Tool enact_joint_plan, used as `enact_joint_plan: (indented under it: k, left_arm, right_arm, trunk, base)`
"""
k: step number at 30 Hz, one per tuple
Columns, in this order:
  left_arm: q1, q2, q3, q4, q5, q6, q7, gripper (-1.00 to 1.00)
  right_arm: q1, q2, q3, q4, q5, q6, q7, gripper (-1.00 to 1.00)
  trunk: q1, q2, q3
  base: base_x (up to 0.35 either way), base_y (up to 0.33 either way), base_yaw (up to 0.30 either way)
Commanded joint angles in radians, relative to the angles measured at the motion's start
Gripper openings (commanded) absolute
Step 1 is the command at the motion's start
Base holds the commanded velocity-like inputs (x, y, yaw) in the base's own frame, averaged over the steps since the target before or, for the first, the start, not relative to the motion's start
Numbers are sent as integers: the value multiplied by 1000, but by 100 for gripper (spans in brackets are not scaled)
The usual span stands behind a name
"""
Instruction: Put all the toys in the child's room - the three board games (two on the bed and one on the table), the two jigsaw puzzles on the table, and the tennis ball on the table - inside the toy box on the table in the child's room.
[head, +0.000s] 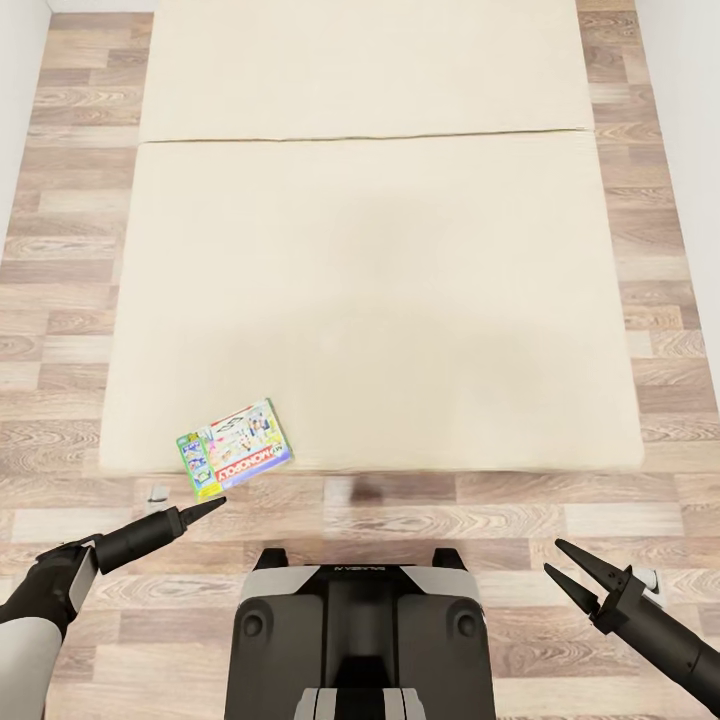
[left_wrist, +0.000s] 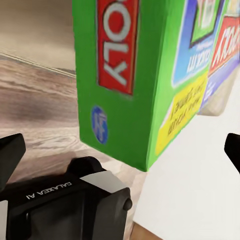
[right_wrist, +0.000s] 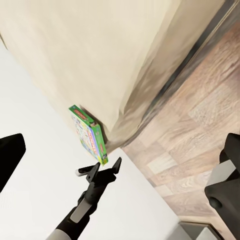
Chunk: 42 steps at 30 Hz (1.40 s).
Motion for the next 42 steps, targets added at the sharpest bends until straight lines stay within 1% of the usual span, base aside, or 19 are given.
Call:
enact_joint_plan:
  k: [1,9,42]
  left_arm:
    - [0,0,4,0,-4,11,-6,100]
    - [-1,0,4,0,-4,11,-7,100]
    - [0,3,3,0,-3,6,-9,100]
  right_arm:
    - [0,0,-1,0,-1,5,2,100]
    - [0,0,-1,0,0,5,2,100]
    - [0,-2,-1,0,0,5,1,100]
  trunk:
    - [1,-1,0]
    - [1,-1,0]
    - [1,-1,0]
  base:
    - [211,0,0]
    - [86,0,0]
    - [2,0,0]
